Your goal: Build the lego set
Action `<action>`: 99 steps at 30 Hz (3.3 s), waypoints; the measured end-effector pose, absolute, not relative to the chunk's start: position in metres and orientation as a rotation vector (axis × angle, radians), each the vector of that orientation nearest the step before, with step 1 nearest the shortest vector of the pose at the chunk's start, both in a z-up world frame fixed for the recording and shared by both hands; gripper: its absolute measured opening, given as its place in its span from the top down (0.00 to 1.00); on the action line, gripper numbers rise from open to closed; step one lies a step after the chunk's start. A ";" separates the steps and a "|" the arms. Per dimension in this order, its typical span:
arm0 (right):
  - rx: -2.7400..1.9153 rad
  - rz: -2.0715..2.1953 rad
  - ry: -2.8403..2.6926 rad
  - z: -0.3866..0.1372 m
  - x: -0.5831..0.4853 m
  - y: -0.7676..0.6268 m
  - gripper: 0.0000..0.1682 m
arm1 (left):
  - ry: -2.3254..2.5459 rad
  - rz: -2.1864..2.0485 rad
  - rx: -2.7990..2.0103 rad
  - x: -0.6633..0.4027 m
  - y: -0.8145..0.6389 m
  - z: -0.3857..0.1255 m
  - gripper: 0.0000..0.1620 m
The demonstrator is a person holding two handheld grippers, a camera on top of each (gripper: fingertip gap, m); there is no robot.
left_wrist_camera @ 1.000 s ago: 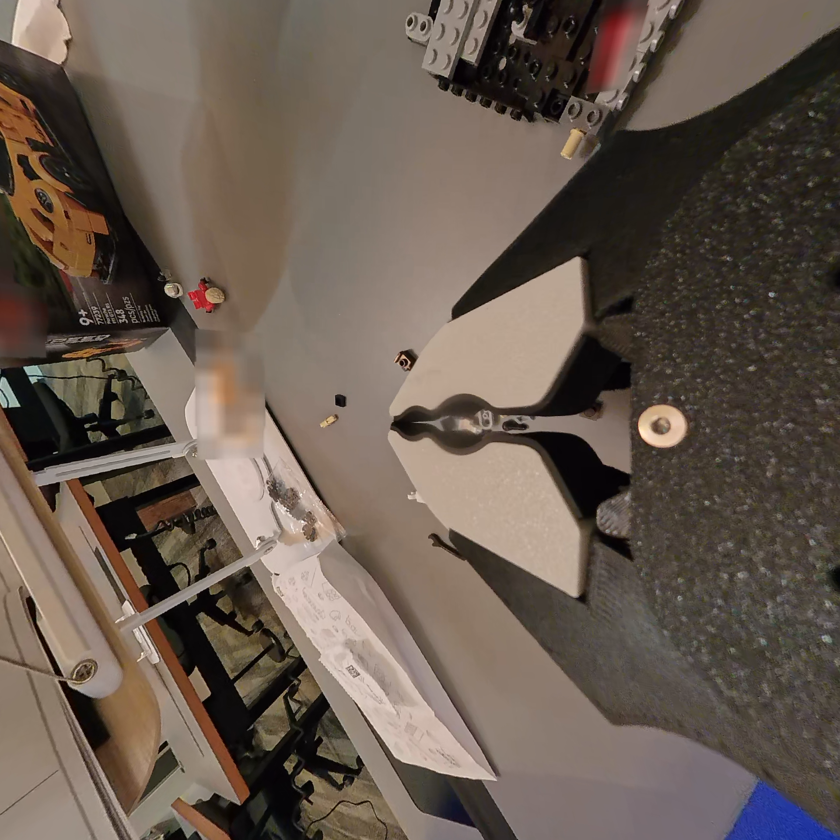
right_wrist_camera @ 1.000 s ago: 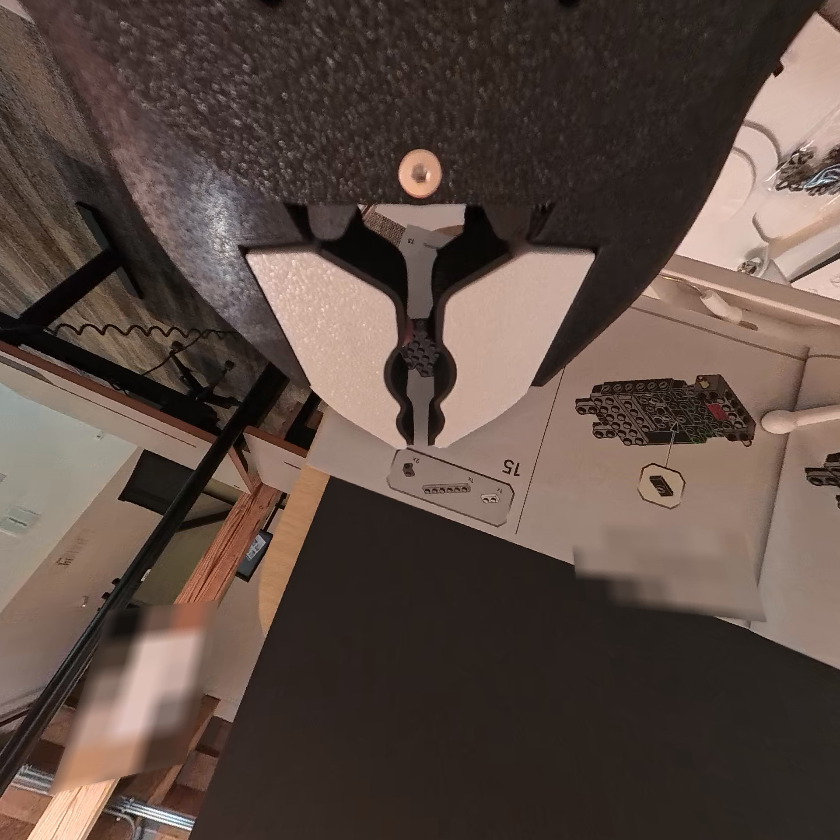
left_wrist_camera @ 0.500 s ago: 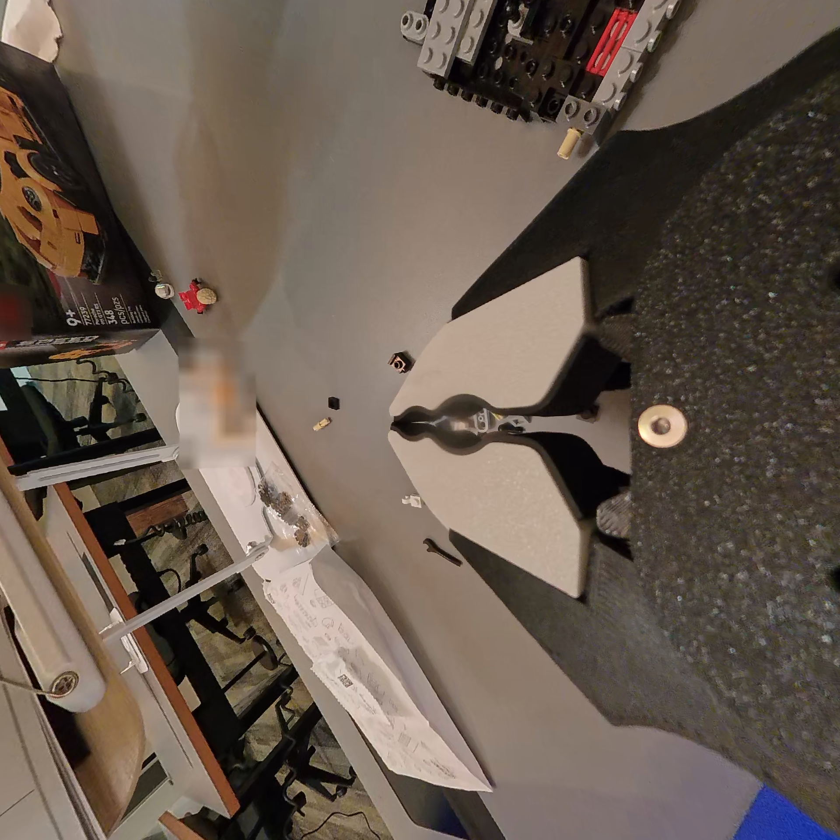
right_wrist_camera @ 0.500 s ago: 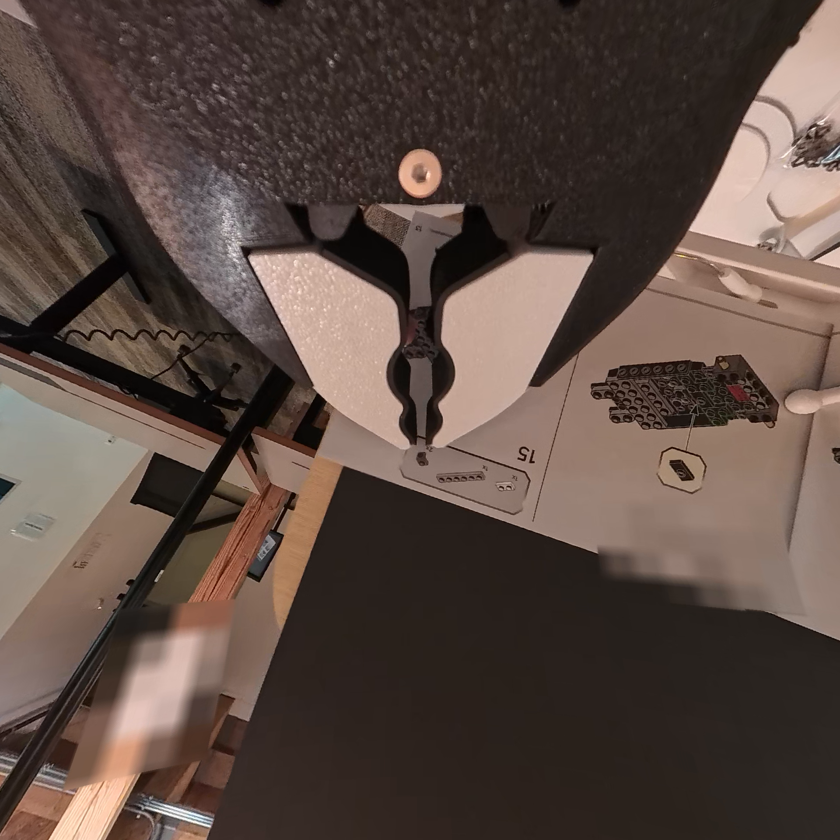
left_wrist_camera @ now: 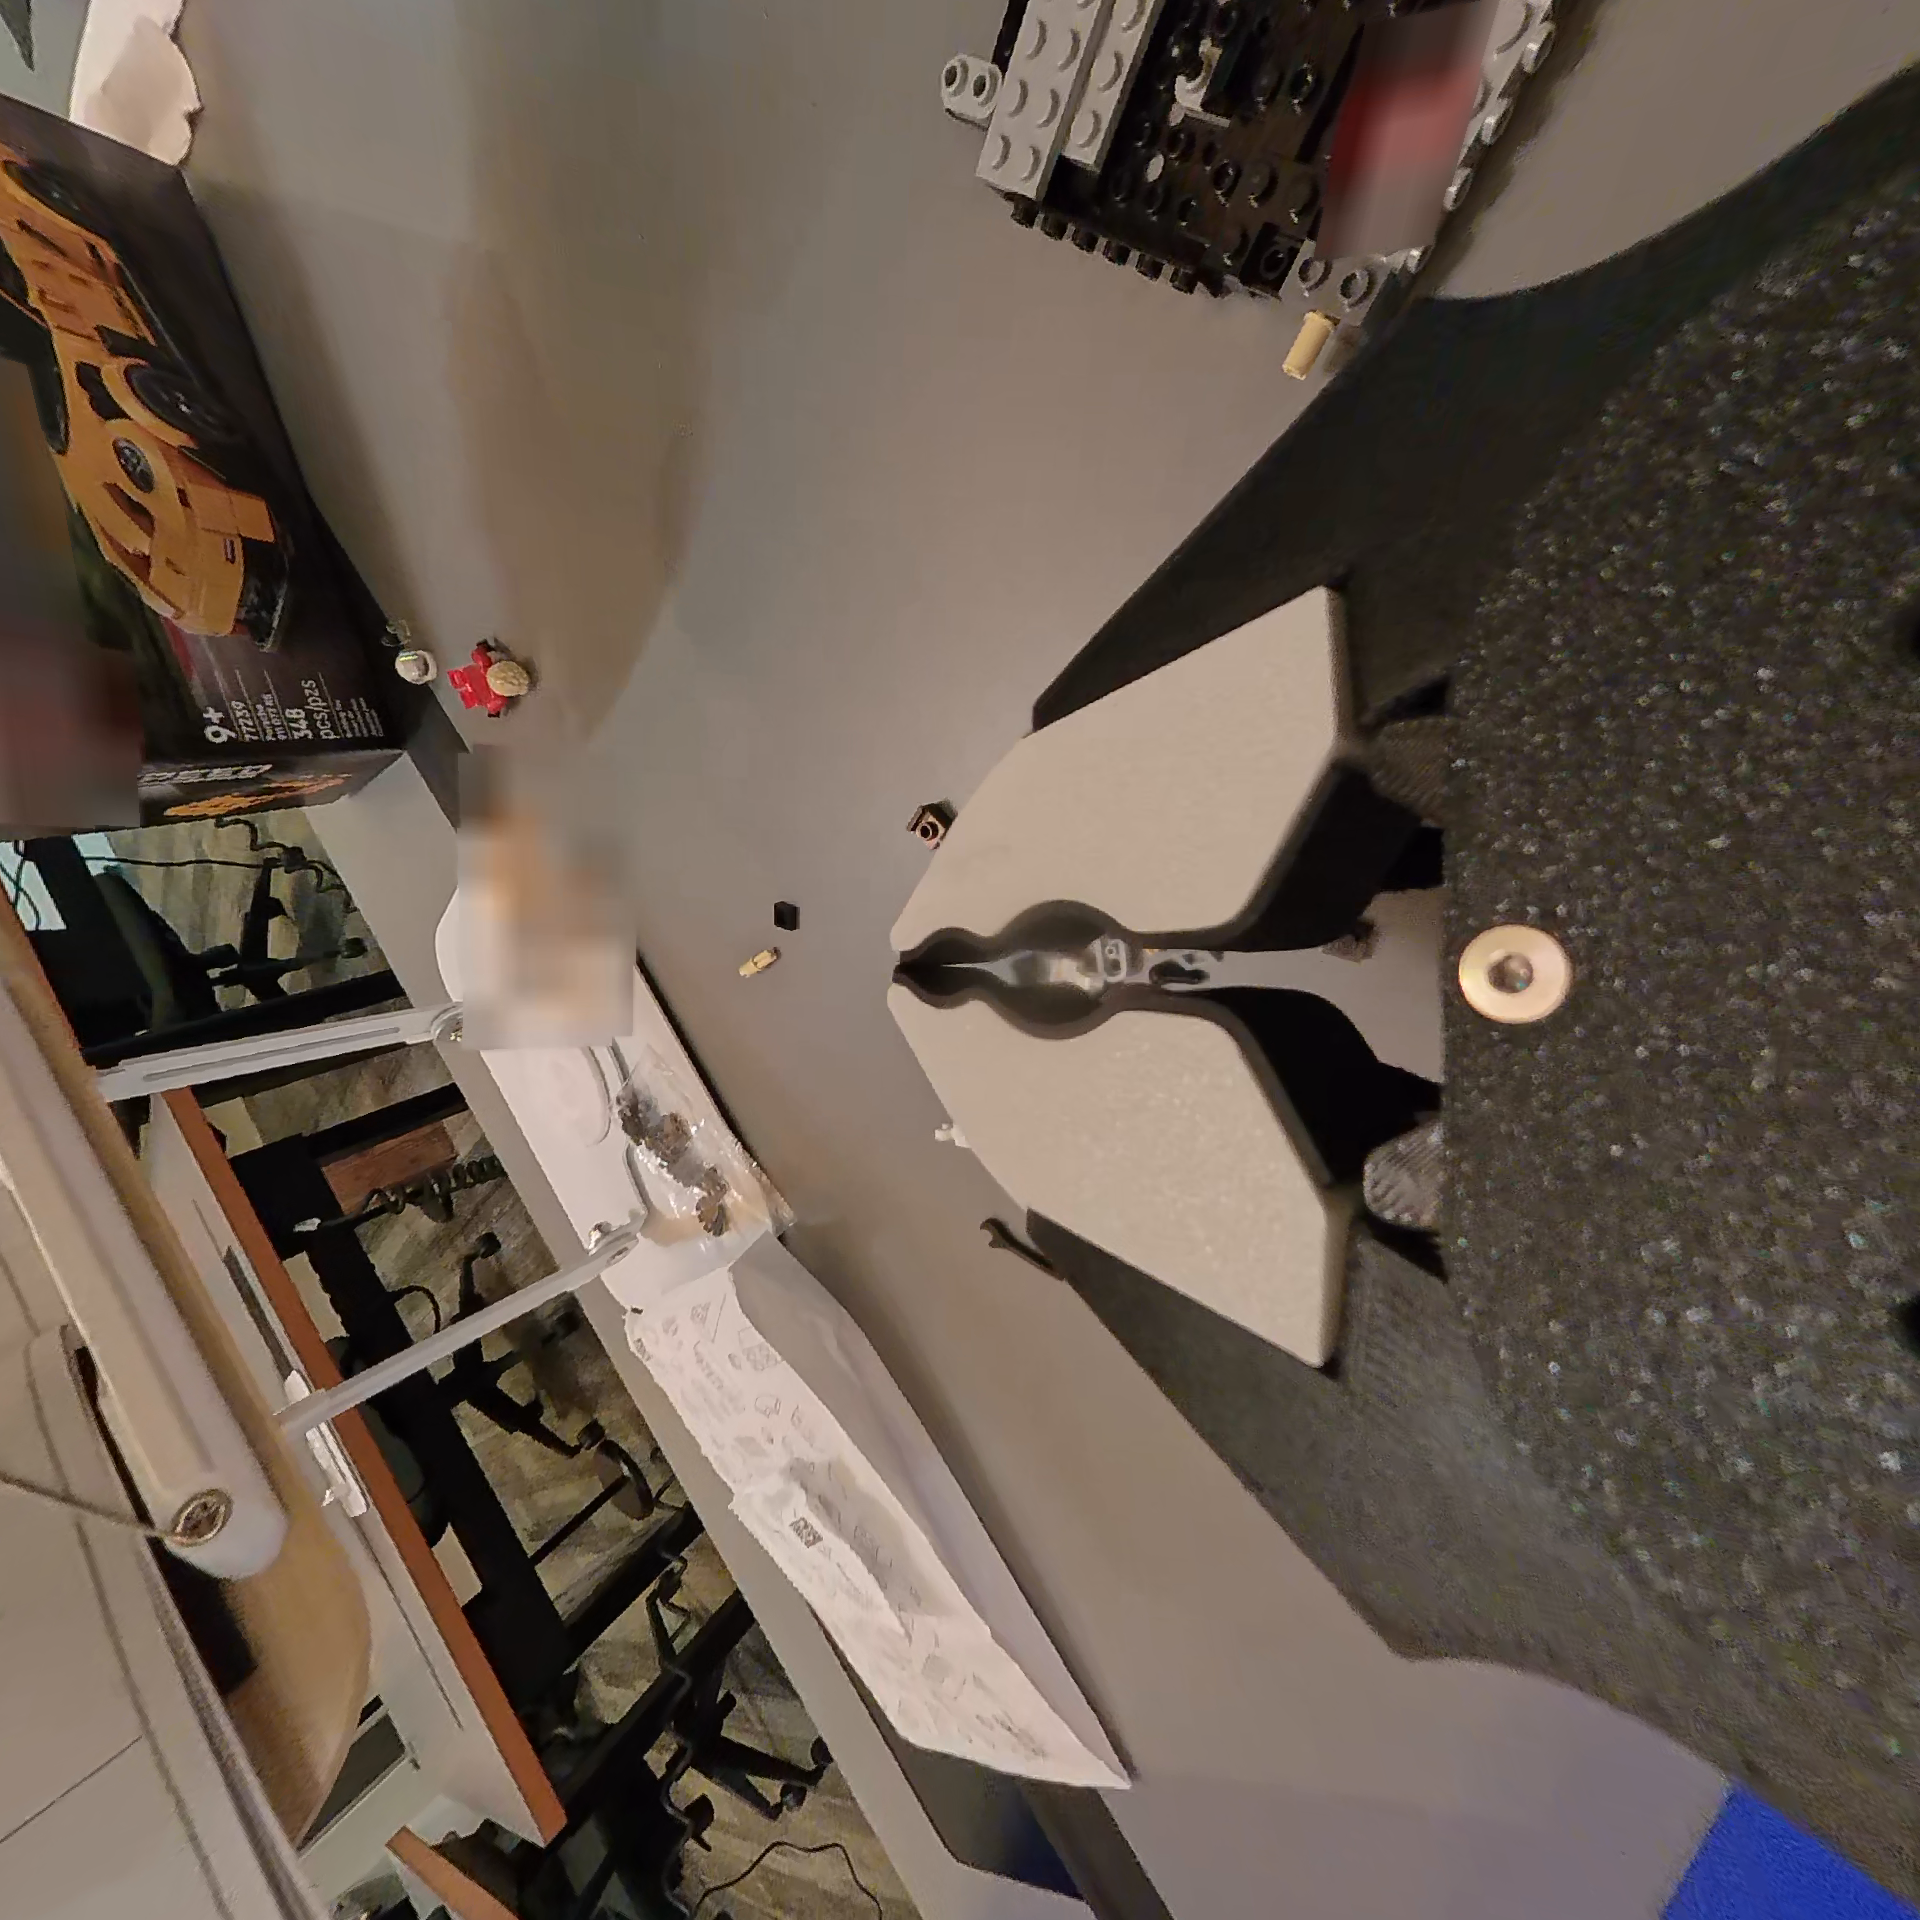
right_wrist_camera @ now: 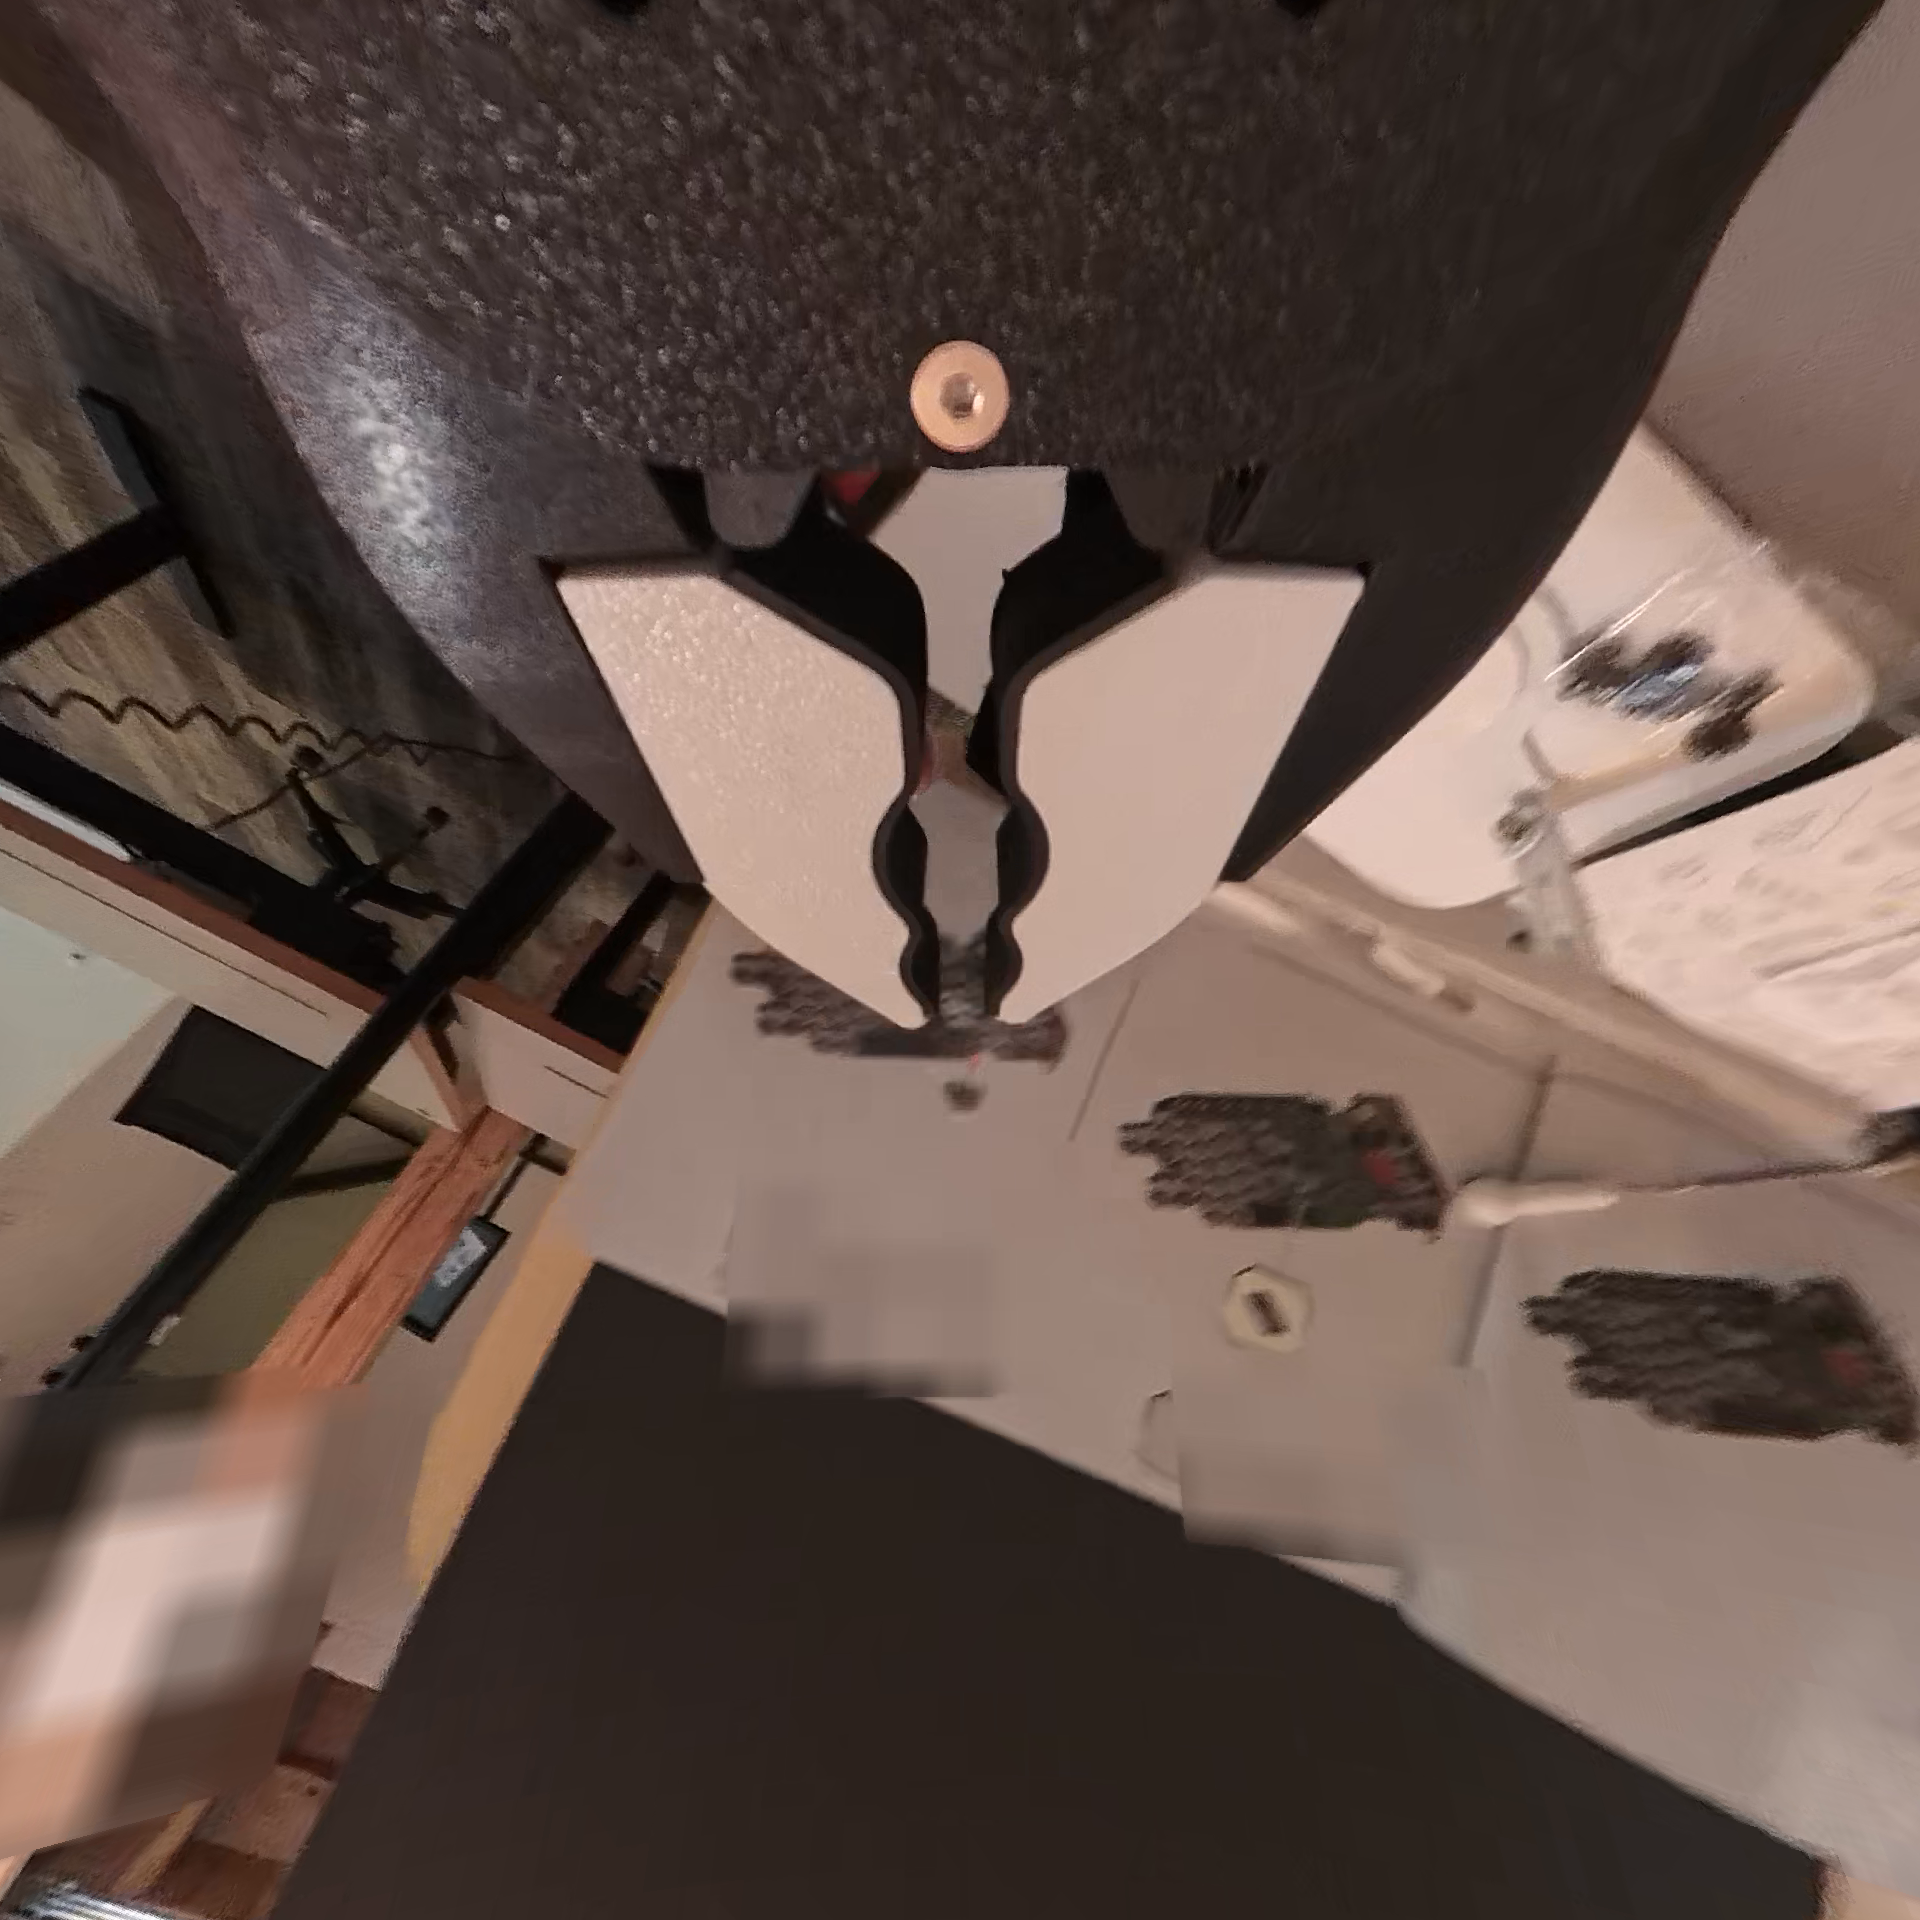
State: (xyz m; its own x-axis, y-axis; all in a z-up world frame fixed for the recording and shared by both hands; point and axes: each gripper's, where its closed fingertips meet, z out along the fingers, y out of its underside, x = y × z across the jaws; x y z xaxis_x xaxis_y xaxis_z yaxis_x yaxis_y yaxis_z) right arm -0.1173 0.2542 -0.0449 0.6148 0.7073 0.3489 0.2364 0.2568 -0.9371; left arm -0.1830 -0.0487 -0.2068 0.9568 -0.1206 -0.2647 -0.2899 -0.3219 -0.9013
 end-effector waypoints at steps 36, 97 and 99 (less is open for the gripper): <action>-1.271 0.842 -1.929 -0.220 -0.177 -0.003 0.96 | 0.174 0.207 -1.902 -0.237 -0.060 -0.190 0.97; -1.385 0.744 -2.334 -0.270 -0.209 -0.017 0.91 | 0.090 0.196 -1.924 -0.255 -0.063 -0.190 1.00; -1.343 0.755 -2.390 -0.272 -0.198 -0.022 0.92 | 0.090 0.191 -1.921 -0.254 -0.063 -0.189 1.00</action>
